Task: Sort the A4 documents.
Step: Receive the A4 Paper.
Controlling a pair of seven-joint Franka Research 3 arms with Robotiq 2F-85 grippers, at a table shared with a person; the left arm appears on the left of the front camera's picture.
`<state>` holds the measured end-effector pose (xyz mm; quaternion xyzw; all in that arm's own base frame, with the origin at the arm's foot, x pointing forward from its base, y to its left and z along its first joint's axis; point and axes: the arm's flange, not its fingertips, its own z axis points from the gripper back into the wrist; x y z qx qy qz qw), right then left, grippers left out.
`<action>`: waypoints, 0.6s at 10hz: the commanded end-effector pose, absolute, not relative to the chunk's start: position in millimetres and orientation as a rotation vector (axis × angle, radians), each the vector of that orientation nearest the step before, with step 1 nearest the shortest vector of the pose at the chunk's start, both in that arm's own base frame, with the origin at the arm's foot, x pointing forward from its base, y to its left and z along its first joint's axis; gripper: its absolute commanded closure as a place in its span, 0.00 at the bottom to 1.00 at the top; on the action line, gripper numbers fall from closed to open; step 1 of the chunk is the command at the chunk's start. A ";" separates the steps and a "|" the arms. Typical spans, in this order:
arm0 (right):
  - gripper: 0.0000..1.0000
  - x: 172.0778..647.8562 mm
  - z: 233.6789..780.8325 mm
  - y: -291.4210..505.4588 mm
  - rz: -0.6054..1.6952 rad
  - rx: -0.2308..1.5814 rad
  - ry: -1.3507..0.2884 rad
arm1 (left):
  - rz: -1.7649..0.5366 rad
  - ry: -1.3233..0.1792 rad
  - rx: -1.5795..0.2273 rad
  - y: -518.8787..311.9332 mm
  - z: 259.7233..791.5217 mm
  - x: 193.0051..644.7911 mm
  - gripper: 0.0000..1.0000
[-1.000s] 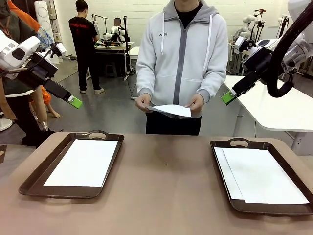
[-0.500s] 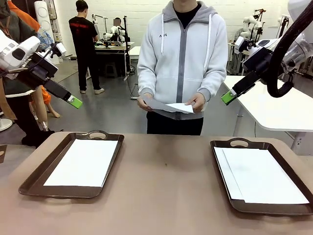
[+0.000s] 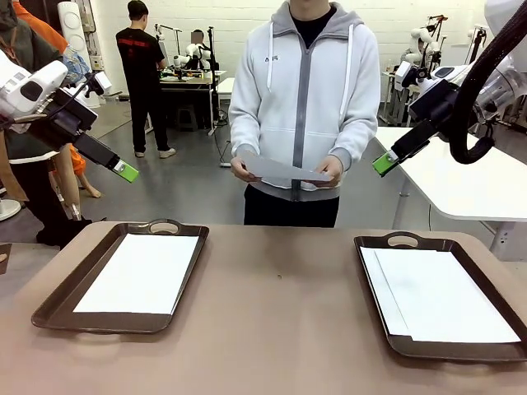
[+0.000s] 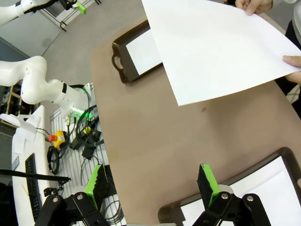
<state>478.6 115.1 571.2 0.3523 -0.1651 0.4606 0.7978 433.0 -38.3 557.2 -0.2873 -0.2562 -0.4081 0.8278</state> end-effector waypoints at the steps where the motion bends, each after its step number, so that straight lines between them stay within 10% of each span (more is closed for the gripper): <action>1: 0.00 479.8 571.5 115.7 1.000 0.751 -0.367 | -0.864 -0.545 -0.607 -39.4 558.2 432.8 0.00; 6: 0.00 479.8 571.5 115.7 1.000 0.751 -0.367 | -0.864 -0.545 -0.607 -39.4 558.2 432.8 0.00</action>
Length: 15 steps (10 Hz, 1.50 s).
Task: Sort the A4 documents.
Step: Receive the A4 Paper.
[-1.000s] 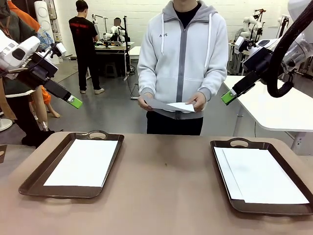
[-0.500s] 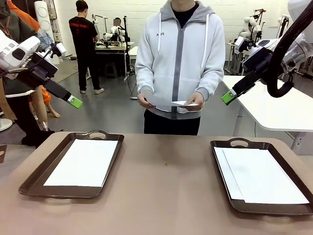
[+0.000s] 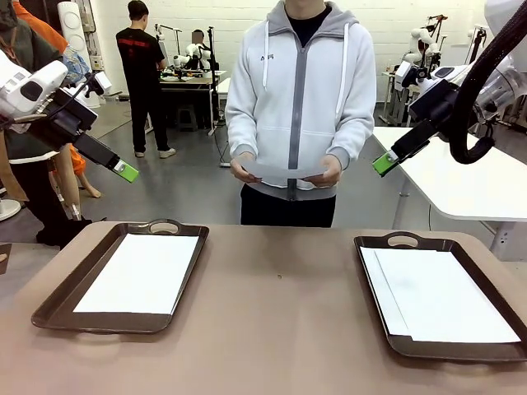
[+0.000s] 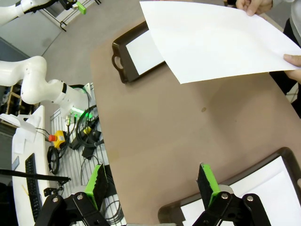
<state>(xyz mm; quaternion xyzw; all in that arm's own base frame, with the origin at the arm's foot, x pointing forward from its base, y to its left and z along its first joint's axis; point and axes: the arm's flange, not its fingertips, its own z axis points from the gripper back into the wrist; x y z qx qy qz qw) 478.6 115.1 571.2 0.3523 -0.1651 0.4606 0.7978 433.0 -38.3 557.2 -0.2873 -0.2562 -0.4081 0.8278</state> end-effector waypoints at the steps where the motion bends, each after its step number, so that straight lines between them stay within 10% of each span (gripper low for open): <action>1: 0.00 479.8 571.5 115.7 1.000 0.751 -0.367 | -0.864 -0.545 -0.607 -39.4 558.2 432.8 0.00; 15: 0.00 479.8 571.5 115.7 1.000 0.751 -0.367 | -0.864 -0.545 -0.607 -39.4 558.2 432.8 0.00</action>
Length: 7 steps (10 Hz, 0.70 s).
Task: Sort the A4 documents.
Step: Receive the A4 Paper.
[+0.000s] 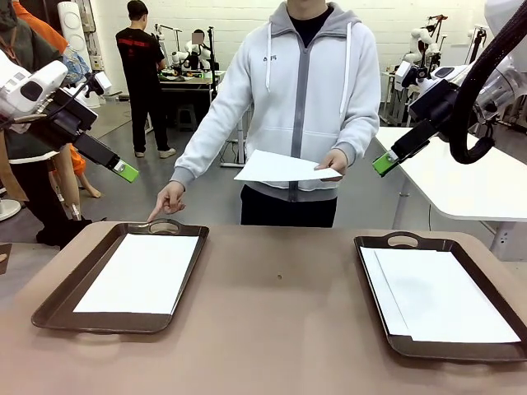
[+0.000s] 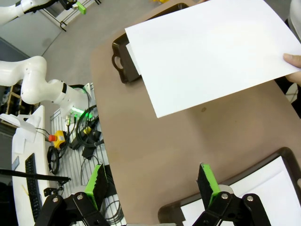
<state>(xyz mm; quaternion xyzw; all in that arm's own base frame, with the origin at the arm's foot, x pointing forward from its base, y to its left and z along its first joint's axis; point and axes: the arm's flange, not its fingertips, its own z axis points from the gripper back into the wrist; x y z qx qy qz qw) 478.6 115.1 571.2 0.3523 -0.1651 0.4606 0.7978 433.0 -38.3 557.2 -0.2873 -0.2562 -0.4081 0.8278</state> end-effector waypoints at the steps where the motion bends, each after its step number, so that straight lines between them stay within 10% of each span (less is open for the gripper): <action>1: 0.00 479.8 571.5 115.7 1.000 0.751 -0.367 | -0.864 -0.545 -0.607 -39.4 558.2 432.8 0.00; 7: 0.00 479.8 571.5 115.7 1.000 0.751 -0.367 | -0.864 -0.545 -0.607 -39.4 558.2 432.8 0.00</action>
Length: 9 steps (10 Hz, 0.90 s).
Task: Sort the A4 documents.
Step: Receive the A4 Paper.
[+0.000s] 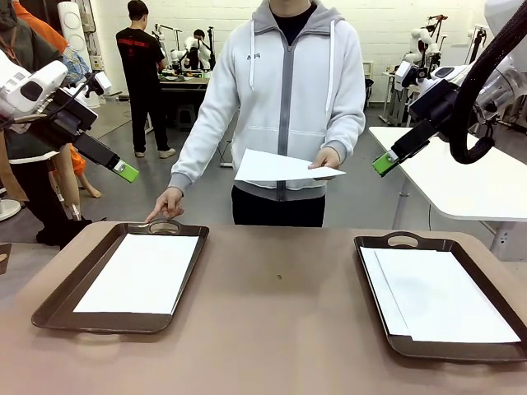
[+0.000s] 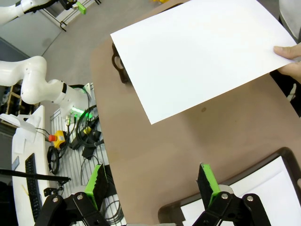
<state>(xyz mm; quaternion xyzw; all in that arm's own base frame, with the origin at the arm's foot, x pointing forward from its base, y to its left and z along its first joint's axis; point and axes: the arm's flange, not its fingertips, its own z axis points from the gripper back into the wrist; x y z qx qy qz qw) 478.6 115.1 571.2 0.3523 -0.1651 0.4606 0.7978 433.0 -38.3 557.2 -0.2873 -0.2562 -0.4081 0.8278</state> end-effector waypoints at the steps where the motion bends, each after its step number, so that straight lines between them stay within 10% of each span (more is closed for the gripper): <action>1: 0.00 479.8 571.5 115.7 1.000 0.751 -0.367 | -0.864 -0.545 -0.607 -39.4 558.2 432.8 0.00; 9: 0.00 479.8 571.5 115.7 1.000 0.751 -0.367 | -0.410 -0.555 -0.806 -40.3 537.4 500.2 0.00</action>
